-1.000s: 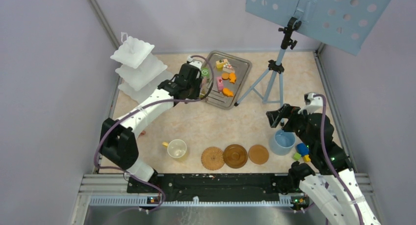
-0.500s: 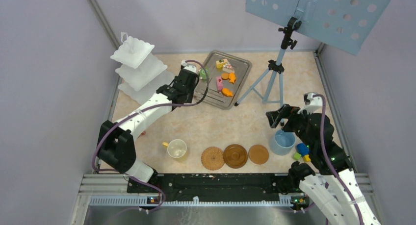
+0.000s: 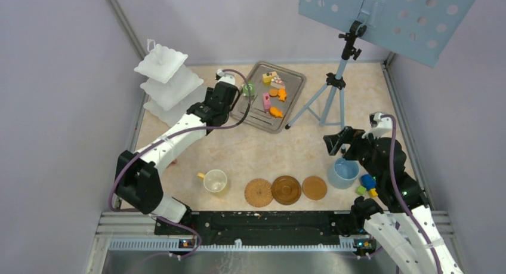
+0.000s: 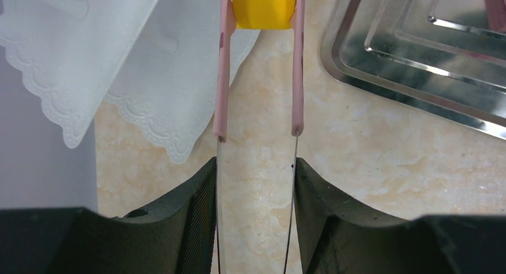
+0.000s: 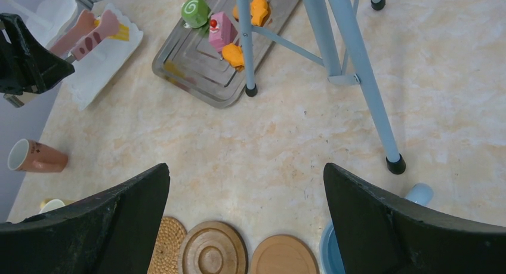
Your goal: Serve the afternoon tea
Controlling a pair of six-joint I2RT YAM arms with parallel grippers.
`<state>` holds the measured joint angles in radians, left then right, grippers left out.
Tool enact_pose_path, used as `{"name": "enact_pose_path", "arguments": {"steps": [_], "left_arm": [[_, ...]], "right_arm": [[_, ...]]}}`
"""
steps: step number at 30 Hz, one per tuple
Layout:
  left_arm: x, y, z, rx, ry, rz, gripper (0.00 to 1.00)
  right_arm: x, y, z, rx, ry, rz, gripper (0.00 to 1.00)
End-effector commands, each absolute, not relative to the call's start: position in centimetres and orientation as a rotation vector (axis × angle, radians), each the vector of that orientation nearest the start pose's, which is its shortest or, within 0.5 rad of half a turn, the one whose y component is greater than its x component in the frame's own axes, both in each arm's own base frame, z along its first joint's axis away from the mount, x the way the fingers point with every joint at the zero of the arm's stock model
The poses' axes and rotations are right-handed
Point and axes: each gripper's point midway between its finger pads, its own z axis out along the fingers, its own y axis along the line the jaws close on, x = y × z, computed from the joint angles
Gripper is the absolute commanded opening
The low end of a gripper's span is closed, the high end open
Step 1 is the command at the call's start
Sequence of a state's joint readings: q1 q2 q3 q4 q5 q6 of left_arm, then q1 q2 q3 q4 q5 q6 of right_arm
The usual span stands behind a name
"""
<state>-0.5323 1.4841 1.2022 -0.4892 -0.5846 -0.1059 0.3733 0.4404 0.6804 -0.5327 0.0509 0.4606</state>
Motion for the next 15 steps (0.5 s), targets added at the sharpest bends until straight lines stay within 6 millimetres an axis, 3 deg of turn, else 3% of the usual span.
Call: {"name": "enact_pose_path", "arguments": {"steps": [1, 15], "left_arm": [[39.7, -10.6, 20.7, 0.165, 2.13, 0.445, 0.3], [41.3, -8.6, 17.5, 0.272, 2.166, 0.795, 0.31]], "right_arm": [[21.8, 9.9, 24.5, 0.102, 1.847, 0.552, 0.99], [21.8, 9.9, 24.5, 0.1, 1.843, 0.553, 0.99]]}}
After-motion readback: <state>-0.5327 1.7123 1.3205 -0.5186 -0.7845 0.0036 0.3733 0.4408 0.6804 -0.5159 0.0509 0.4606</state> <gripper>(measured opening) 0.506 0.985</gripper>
